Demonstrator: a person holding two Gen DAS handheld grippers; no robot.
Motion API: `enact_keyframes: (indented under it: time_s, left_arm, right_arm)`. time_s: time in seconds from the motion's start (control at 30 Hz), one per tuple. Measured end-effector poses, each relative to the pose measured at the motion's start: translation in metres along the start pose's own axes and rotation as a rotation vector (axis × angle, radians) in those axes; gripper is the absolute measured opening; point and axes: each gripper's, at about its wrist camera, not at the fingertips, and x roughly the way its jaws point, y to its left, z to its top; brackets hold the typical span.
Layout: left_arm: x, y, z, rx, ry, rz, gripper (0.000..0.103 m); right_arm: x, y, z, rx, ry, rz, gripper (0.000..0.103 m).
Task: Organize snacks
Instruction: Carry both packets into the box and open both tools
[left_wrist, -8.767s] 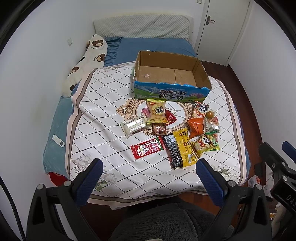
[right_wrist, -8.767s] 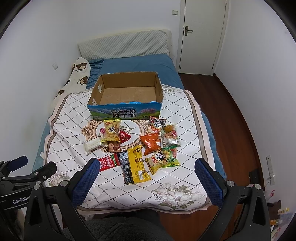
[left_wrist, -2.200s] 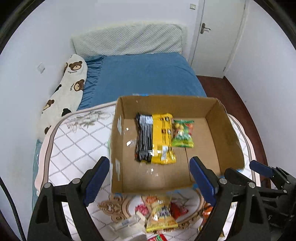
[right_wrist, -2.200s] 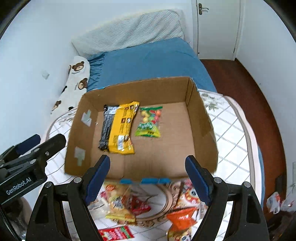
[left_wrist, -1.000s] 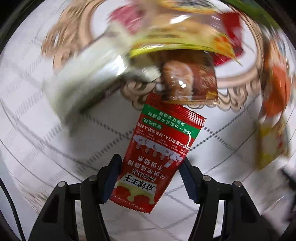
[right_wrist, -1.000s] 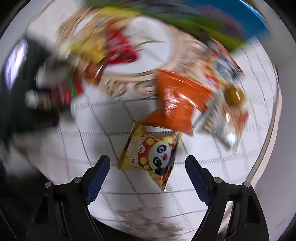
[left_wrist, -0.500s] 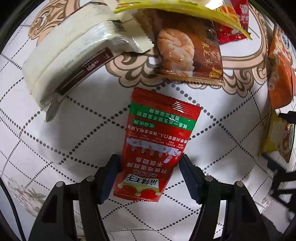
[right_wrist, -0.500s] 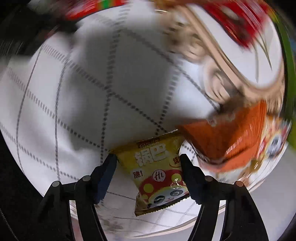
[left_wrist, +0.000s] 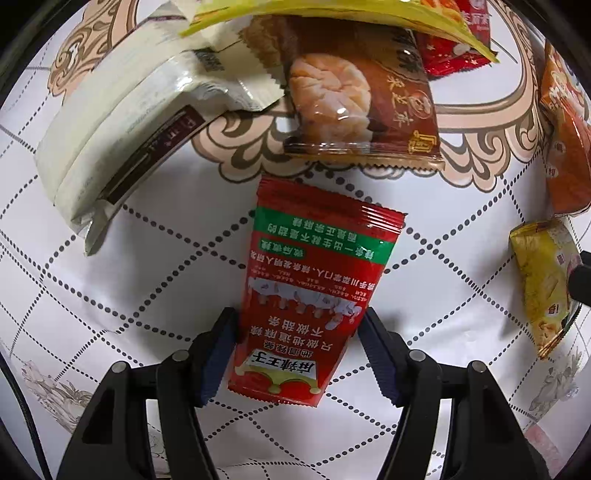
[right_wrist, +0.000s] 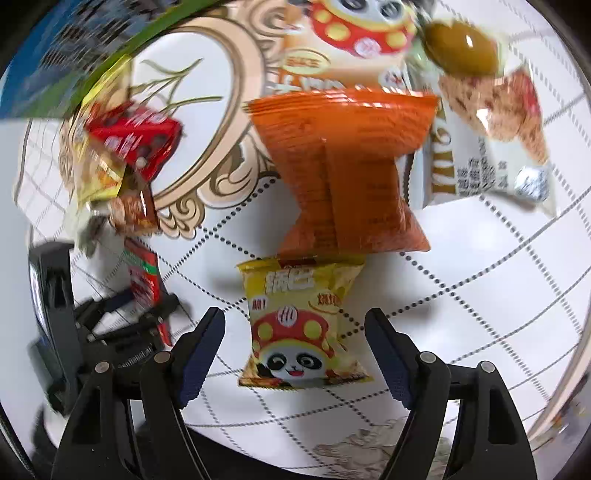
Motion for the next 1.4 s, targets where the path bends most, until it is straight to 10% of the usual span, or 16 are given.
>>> enact_keyframes:
  time_s: [0.17, 0.23, 0.53, 0.77, 1.17, 1.4]
  left_arm:
    - [-0.022, -0.007, 0.001, -0.059, -0.038, -0.039, 0.052]
    - [-0.032, -0.004, 0.004, -0.123, -0.057, -0.09, 0.052]
    - [-0.008, -0.021, 0.009, -0.081, 0.029, -0.144, 0.065]
    - [-0.031, -0.052, 0.0, -0.062, -0.044, -0.084, 0.043]
    - [-0.164, -0.07, -0.011, -0.038, -0.248, -0.207, 0.042]
    - [-0.264, -0.051, 0.041, -0.013, -0.42, -0.258, 0.042]
  right_arm:
    - [0.012, 0.028, -0.005, -0.119, -0.003, -0.132, 0.076]
    - [0.022, 0.036, -0.012, -0.164, -0.045, -0.192, 0.048]
    - [0.04, 0.03, -0.035, -0.104, 0.038, -0.109, 0.056]
    - [0.064, 0.047, -0.052, -0.128, 0.04, -0.152, 0.048]
    - [-0.047, 0.056, -0.071, -0.117, -0.209, 0.002, 0.046]
    - [-0.149, 0.101, -0.018, -0.111, -0.409, 0.109, 0.046]
